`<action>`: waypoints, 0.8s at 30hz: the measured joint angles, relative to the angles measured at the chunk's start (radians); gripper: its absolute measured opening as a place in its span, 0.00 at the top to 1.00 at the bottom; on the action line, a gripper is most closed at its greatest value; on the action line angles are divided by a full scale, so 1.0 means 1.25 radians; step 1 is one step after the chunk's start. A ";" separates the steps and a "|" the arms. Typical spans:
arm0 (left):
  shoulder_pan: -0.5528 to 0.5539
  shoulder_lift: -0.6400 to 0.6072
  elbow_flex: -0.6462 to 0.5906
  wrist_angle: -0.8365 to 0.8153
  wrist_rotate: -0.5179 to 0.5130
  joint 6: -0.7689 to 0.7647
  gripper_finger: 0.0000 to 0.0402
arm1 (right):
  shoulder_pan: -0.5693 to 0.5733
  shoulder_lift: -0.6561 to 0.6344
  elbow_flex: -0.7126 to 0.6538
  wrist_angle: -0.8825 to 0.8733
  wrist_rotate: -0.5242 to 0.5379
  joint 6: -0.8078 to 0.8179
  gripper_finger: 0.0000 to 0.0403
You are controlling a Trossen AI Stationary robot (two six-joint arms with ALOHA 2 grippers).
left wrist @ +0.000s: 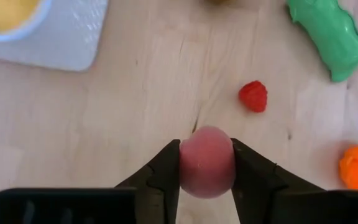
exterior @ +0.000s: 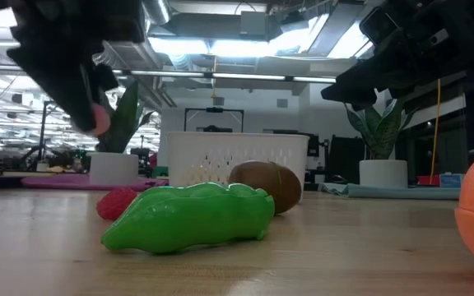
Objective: Pick and placing Produce into tupperware
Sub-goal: Put the pink peach into the white bin
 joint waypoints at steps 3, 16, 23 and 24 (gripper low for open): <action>0.002 -0.034 0.000 -0.024 -0.016 0.013 0.76 | 0.000 0.000 0.000 0.000 0.000 0.000 0.50; 0.014 -0.205 0.000 -0.086 -0.084 0.096 0.76 | 0.000 0.000 0.000 0.000 0.000 -0.001 0.50; 0.013 -0.293 -0.147 0.089 -0.101 0.114 0.75 | 0.000 0.000 0.000 -0.002 0.000 -0.004 0.50; 0.013 -0.308 -0.180 0.133 -0.101 0.114 0.74 | 0.000 0.000 0.000 -0.002 0.000 -0.004 0.50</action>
